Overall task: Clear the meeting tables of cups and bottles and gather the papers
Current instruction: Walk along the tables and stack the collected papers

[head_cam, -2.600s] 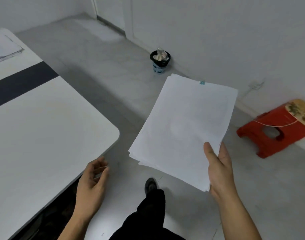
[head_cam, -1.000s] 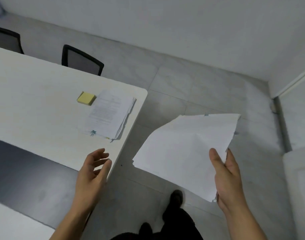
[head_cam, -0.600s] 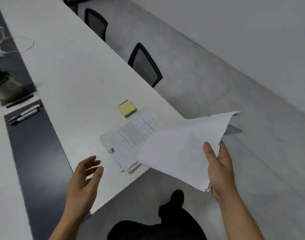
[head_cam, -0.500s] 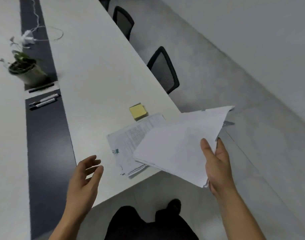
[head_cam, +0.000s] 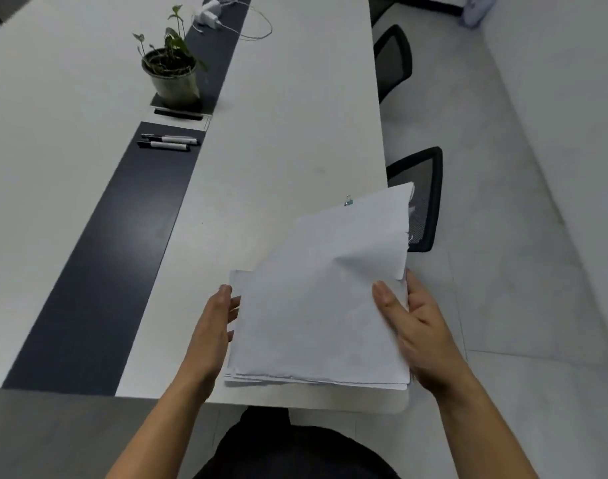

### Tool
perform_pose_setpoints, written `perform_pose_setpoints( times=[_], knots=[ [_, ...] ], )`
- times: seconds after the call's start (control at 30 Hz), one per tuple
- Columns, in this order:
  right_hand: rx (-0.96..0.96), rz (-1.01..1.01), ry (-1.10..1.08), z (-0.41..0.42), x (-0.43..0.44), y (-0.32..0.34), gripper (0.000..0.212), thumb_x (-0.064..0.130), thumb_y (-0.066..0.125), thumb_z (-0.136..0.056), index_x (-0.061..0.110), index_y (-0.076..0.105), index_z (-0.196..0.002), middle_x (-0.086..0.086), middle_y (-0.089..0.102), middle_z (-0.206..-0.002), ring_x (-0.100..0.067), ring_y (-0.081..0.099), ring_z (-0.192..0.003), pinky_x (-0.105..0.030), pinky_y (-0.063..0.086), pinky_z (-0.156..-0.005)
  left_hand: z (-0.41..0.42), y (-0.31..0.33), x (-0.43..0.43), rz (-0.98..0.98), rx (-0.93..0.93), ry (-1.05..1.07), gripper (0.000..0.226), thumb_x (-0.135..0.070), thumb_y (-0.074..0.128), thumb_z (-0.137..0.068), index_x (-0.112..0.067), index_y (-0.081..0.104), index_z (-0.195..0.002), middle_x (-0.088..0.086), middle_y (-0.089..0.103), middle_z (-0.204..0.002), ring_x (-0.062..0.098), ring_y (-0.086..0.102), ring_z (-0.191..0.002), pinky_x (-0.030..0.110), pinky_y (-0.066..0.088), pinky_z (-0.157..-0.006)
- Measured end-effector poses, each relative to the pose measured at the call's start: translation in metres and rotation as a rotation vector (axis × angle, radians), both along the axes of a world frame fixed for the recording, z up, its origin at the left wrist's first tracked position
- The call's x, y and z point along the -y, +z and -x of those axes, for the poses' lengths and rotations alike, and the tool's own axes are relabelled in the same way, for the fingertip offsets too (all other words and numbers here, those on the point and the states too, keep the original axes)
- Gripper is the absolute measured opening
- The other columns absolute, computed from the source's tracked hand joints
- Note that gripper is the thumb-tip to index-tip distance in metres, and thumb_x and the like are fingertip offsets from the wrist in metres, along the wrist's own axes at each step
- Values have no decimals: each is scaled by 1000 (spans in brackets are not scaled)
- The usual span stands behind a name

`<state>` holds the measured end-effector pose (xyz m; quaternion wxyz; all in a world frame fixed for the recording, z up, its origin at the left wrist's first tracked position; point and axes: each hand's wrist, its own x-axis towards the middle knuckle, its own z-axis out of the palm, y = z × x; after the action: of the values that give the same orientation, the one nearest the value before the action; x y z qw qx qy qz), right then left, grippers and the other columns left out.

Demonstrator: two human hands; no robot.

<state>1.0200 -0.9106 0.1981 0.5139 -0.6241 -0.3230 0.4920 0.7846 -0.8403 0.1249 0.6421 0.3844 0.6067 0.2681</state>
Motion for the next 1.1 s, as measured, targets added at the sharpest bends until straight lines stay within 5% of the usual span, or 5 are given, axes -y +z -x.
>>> perform_pose_setpoints(
  times=[0.13, 0.23, 0.43, 0.87, 1.1],
  knots=[
    [-101, 83, 198, -35, -22, -3, 34, 20, 53, -94, 20, 60, -127, -6, 74, -118, -25, 72, -105, -37, 60, -85, -28, 1, -21, 326, 409, 74, 78, -78, 25, -89, -23, 68, -123, 6, 75, -106, 24, 72, -93, 35, 56, -72],
    [-106, 181, 416, -62, -41, -18, 36, 22, 55, -93, 20, 59, -129, -6, 73, -121, -28, 71, -109, -42, 58, -92, -41, -5, -25, 347, 649, 331, 72, -67, 37, -94, -10, 68, -126, 15, 70, -121, 32, 67, -111, 41, 58, -87],
    [164, 315, 721, -117, -92, -88, 27, 39, 61, -98, 32, 61, -124, 7, 73, -118, -18, 71, -106, -51, 53, -99, -65, -24, 6, 50, 302, 652, 27, -8, 56, -96, -11, 70, -118, 6, 72, -119, 25, 63, -110, 44, 47, -100],
    [468, 188, 919, -105, -143, -147, 45, 19, 47, -99, 34, 52, -140, 9, 60, -126, -10, 57, -108, -22, 42, -84, -120, -73, 70, -14, 64, 1146, 27, 1, 50, -95, -18, 64, -107, -2, 74, -91, 14, 67, -77, 28, 56, -67],
    [752, 311, 985, -112, -120, -207, 60, 19, 54, -95, 15, 38, -152, -13, 46, -150, -30, 44, -136, -37, 37, -110, -125, -152, 85, 288, -23, 965, 22, -5, 53, -95, -1, 60, -116, 10, 68, -95, 23, 61, -79, 29, 49, -63]
  ],
)
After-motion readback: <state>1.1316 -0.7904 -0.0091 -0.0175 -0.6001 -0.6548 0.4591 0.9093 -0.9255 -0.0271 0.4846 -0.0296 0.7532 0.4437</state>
